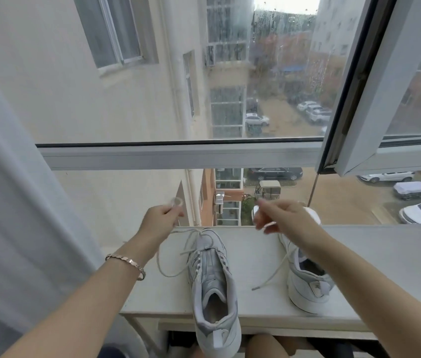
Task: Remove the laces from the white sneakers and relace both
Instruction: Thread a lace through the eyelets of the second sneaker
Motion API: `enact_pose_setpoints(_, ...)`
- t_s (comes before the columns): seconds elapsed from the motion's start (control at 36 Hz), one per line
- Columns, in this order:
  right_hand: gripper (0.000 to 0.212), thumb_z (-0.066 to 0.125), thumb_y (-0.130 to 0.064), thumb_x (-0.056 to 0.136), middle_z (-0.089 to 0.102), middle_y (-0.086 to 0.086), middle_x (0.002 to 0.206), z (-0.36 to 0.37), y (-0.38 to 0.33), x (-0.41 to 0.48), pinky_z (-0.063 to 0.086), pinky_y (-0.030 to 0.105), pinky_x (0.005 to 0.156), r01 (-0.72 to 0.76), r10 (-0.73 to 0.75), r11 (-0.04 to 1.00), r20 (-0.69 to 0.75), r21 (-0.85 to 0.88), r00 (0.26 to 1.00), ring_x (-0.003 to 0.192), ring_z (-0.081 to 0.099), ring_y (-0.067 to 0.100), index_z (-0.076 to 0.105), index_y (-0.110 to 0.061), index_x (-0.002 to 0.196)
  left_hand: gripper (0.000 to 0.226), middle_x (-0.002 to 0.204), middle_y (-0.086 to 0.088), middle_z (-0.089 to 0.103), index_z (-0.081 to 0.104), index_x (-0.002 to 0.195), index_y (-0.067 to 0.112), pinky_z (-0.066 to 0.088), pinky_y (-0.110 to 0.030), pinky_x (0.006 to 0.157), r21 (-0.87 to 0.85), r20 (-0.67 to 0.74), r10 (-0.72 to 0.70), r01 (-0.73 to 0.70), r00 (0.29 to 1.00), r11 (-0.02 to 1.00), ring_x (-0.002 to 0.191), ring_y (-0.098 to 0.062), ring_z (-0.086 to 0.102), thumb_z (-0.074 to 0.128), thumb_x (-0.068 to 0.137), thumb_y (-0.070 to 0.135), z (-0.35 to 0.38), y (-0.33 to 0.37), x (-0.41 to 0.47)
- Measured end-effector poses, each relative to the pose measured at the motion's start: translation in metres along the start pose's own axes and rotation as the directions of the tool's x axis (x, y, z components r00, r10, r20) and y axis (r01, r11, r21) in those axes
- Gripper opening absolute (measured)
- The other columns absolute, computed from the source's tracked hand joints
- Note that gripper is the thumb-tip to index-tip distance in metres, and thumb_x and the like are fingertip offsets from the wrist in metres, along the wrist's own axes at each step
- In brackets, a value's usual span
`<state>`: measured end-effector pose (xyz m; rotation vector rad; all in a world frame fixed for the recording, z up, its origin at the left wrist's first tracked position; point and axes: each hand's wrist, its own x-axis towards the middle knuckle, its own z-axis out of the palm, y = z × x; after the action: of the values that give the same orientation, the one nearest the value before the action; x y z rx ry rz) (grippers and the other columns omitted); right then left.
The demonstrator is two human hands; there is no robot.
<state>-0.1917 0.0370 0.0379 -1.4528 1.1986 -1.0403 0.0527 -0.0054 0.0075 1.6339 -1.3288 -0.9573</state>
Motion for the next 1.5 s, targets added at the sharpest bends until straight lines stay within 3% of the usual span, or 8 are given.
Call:
enact_pose_setpoints(0.25,0.033,0.045,-0.029,0.097,0.067,0.006,0.083,0.064,-0.004,0.014,0.051,0.029,0.085,-0.318,0.242,0.848,0.223,0.425,0.944,0.081,0.062,0.017,0.066,-0.004,0.099,0.033,0.044,0.013,0.040,0.061,0.062,0.015,0.028,-0.008,0.041,-0.067,0.432,0.231,-0.224,0.872,0.972,0.039,0.000,0.032,0.052,0.094,0.017,0.012,0.047,-0.040)
enact_pose_setpoints(0.47,0.032,0.034,-0.019,0.101,0.039,-0.004,0.043,0.041,-0.007,0.029,0.048,0.026,0.056,-0.148,0.383,0.456,-0.044,0.877,0.923,0.044,0.040,0.013,0.043,-0.011,0.071,0.039,0.045,0.008,0.040,0.062,0.047,0.023,0.029,-0.017,0.048,0.217,0.442,0.128,-0.244,0.888,0.945,0.051,-0.016,0.034,0.059,0.086,0.019,0.001,0.021,-0.033)
enact_pose_setpoints(0.69,0.027,0.030,-0.020,0.102,0.032,-0.011,0.039,0.020,0.013,0.025,0.026,0.015,0.034,0.041,0.166,0.884,-0.396,0.465,0.903,0.034,0.027,0.003,0.052,-0.014,0.088,0.032,0.050,0.005,0.044,0.056,0.046,0.020,0.034,-0.026,0.060,0.634,0.378,-0.158,-0.131,0.912,0.762,0.057,-0.016,0.042,0.057,0.078,0.018,-0.007,-0.005,-0.029)
enact_pose_setpoints(0.86,0.028,0.034,-0.023,0.102,0.036,-0.012,0.041,0.017,0.010,0.018,0.029,0.016,0.035,0.174,-0.037,0.955,-0.485,0.241,0.874,0.036,0.030,0.002,0.057,-0.022,0.085,0.018,0.065,0.002,0.053,0.052,0.061,0.019,0.031,-0.022,0.057,0.823,0.264,-0.200,-0.112,0.943,0.556,0.068,-0.022,0.048,0.049,0.077,0.012,-0.007,-0.004,-0.026)
enact_pose_setpoints(1.03,0.025,0.039,-0.030,0.100,0.037,-0.013,0.045,0.018,0.004,0.014,0.027,0.018,0.038,0.219,-0.144,0.970,-0.481,0.104,0.865,0.040,0.030,0.002,0.061,-0.033,0.091,0.013,0.067,-0.001,0.052,0.053,0.069,0.018,0.029,-0.025,0.056,0.805,0.170,-0.140,-0.056,0.975,0.591,0.064,-0.022,0.044,0.047,0.078,0.011,-0.009,-0.003,-0.021)
enact_pose_setpoints(1.19,0.021,0.042,-0.025,0.099,0.041,-0.013,0.047,0.020,-0.005,0.009,0.030,0.013,0.038,0.213,-0.131,0.964,-0.406,0.162,0.904,0.041,0.033,0.000,0.063,-0.028,0.099,0.029,0.101,0.000,0.044,0.053,0.107,0.016,0.033,-0.026,0.064,0.464,0.029,0.059,-0.066,0.998,0.883,0.082,-0.017,0.048,0.037,0.097,0.038,-0.005,0.018,-0.026)
enact_pose_setpoints(1.28,0.023,0.044,-0.012,0.097,0.054,-0.010,0.056,0.021,-0.011,0.007,0.041,0.014,0.044,0.162,-0.067,0.961,-0.378,0.226,0.923,0.048,0.047,0.001,0.066,-0.014,0.092,0.021,0.092,0.000,0.055,0.055,0.092,0.013,0.035,-0.027,0.064,0.145,0.026,0.019,-0.023,0.999,0.989,0.079,-0.015,0.047,0.038,0.096,0.024,-0.001,0.036,-0.029)
enact_pose_setpoints(1.5,0.017,0.058,-0.006,0.088,0.050,-0.010,0.050,0.040,-0.022,0.001,0.028,0.011,0.037,-0.042,0.167,0.899,-0.253,0.436,0.953,0.041,0.037,0.000,0.072,-0.016,0.086,0.020,0.060,0.003,0.066,0.064,0.093,0.006,0.049,-0.014,0.052,-0.553,0.169,0.053,0.051,0.984,0.832,0.052,-0.002,0.057,0.045,0.094,-0.002,0.025,0.072,-0.056)
